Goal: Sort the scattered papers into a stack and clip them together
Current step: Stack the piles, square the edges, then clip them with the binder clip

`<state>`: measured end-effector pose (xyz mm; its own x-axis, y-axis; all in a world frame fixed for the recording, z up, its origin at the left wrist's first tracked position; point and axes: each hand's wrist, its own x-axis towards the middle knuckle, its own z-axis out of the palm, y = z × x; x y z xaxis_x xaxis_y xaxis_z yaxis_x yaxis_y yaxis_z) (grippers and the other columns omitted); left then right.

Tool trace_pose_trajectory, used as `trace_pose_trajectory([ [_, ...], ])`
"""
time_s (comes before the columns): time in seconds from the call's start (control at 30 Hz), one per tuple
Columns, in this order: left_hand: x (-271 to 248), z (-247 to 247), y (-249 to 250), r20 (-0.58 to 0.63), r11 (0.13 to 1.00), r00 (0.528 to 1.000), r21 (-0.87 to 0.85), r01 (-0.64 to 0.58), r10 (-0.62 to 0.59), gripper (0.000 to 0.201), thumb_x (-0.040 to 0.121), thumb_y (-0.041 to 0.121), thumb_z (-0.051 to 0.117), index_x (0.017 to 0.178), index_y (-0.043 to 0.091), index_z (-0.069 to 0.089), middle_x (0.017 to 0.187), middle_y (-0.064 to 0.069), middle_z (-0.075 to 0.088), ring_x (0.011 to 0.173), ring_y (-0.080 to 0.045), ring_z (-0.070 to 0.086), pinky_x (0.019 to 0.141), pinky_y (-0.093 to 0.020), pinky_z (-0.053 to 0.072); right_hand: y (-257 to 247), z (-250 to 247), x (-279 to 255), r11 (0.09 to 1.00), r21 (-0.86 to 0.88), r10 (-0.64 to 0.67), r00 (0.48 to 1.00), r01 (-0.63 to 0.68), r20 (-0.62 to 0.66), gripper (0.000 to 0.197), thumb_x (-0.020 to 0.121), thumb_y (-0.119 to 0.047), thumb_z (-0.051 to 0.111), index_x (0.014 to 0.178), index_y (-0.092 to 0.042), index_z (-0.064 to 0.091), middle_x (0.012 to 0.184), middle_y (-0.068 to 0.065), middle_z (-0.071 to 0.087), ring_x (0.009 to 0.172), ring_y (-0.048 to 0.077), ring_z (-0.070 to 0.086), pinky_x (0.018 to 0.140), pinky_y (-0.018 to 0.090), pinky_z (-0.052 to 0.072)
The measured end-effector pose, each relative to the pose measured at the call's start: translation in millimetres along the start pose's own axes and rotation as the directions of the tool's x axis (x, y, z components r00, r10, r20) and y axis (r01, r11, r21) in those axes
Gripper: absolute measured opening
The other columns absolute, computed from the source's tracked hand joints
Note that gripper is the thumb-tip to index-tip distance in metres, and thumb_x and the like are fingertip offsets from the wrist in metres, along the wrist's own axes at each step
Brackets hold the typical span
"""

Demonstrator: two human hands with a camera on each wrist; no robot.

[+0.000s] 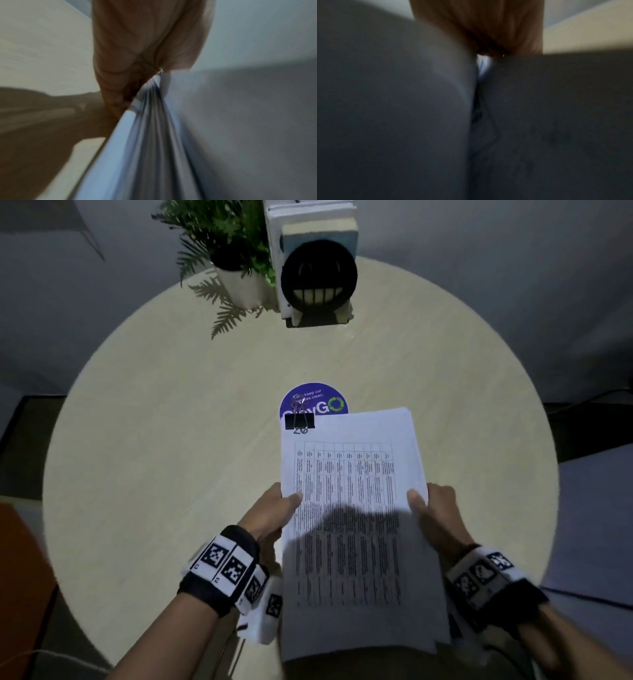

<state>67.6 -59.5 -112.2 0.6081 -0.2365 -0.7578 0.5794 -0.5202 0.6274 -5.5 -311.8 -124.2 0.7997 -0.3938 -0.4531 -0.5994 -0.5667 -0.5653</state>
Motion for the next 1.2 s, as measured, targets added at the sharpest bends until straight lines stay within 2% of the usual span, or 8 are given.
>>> trace_pose_trajectory([
  [0.13,-12.6,27.5,-6.5,-0.190,0.990,0.980,-0.135,0.038,-0.063,0.067,0.097,0.042,0.037,0.148,0.007,0.009,0.153,-0.012,0.027,0.136,-0.032,0.035,0.112,-0.044,0.031,-5.2,16.1,-25.3,0.993,0.112,0.032,0.998,-0.026,-0.052,0.053,0.092,-0.035,0.028,0.124,0.004,0.044,0.123,0.026,0.050,0.117,0.037,0.045,0.096,0.038,0.035],
  [0.27,-16.8,40.2,-8.5,-0.400,0.996,0.916,-0.094,0.003,-0.041,0.042,0.096,0.035,0.036,0.127,0.006,0.038,0.128,-0.028,0.053,0.115,-0.046,0.054,0.096,-0.054,0.047,-18.6,9.5,-25.6,0.998,0.061,-0.028,1.000,0.028,-0.001,0.046,0.100,-0.019,0.030,0.143,-0.006,0.022,0.145,0.017,0.035,0.130,0.032,0.039,0.103,0.035,0.033],
  [0.5,-25.4,50.8,-4.2,-0.447,0.987,0.893,-0.156,-0.030,-0.044,0.046,0.100,0.028,0.035,0.133,0.002,0.016,0.118,-0.018,0.051,0.077,-0.022,0.052,0.077,-0.030,0.039,-8.3,7.9,-59.6,0.955,-0.279,-0.125,0.990,0.104,-0.060,0.031,0.097,-0.019,0.038,0.117,0.002,0.049,0.126,0.016,0.041,0.105,0.033,0.053,0.086,0.030,0.041],
  [0.63,-27.3,62.1,-1.2,-0.450,0.987,0.893,-0.145,-0.073,0.000,0.053,0.096,0.022,0.044,0.136,0.005,0.013,0.135,-0.019,0.042,0.113,-0.036,0.052,0.097,-0.046,0.047,-8.9,-3.4,-47.8,0.938,-0.329,-0.143,0.985,0.105,-0.095,0.031,0.100,-0.021,0.030,0.109,0.000,0.051,0.112,0.020,0.055,0.098,0.036,0.056,0.071,0.032,0.034],
  [0.87,-35.6,53.3,-18.9,-0.360,0.987,0.922,-0.122,0.101,-0.139,0.064,0.098,0.034,0.038,0.138,-0.012,0.019,0.115,-0.023,0.056,0.094,-0.033,0.059,0.076,-0.034,0.048,-6.2,9.7,-47.0,0.999,0.052,-0.005,0.999,0.002,0.044,0.047,0.097,-0.019,0.032,0.141,-0.007,0.020,0.147,0.014,0.029,0.130,0.035,0.034,0.108,0.045,0.030],
  [1.0,-33.9,50.7,-47.0,-0.300,0.992,0.947,-0.091,0.087,-0.111,0.071,0.096,0.038,0.042,0.135,-0.019,0.025,0.134,-0.042,0.038,0.092,-0.050,0.058,0.068,-0.047,0.053,-8.9,0.5,-37.0,0.995,0.048,0.072,0.977,-0.083,0.203,0.046,0.099,-0.022,0.029,0.138,0.000,0.021,0.144,0.022,0.034,0.128,0.037,0.038,0.104,0.040,0.032],
  [1.1,-29.1,49.5,-56.9,-0.374,0.984,0.924,-0.180,0.012,-0.079,0.059,0.096,0.027,0.046,0.144,0.002,0.023,0.146,-0.022,0.036,0.120,-0.041,0.049,0.092,-0.046,0.050,-16.7,-7.6,-30.5,0.986,0.142,0.039,0.952,-0.085,0.302,0.047,0.100,-0.023,0.030,0.141,-0.003,0.019,0.145,0.018,0.035,0.130,0.033,0.038,0.104,0.036,0.032],
  [1.2,-23.4,35.0,-61.2,-0.426,0.958,0.895,-0.286,0.003,-0.129,0.053,0.094,0.023,0.048,0.140,0.005,0.029,0.146,-0.029,0.031,0.134,-0.046,0.033,0.109,-0.058,0.030,-25.1,-4.2,-25.9,0.963,0.258,-0.026,0.927,-0.078,0.374,0.042,0.097,-0.019,0.041,0.135,-0.004,0.032,0.125,0.010,0.053,0.102,0.026,0.055,0.083,0.021,0.048],
])
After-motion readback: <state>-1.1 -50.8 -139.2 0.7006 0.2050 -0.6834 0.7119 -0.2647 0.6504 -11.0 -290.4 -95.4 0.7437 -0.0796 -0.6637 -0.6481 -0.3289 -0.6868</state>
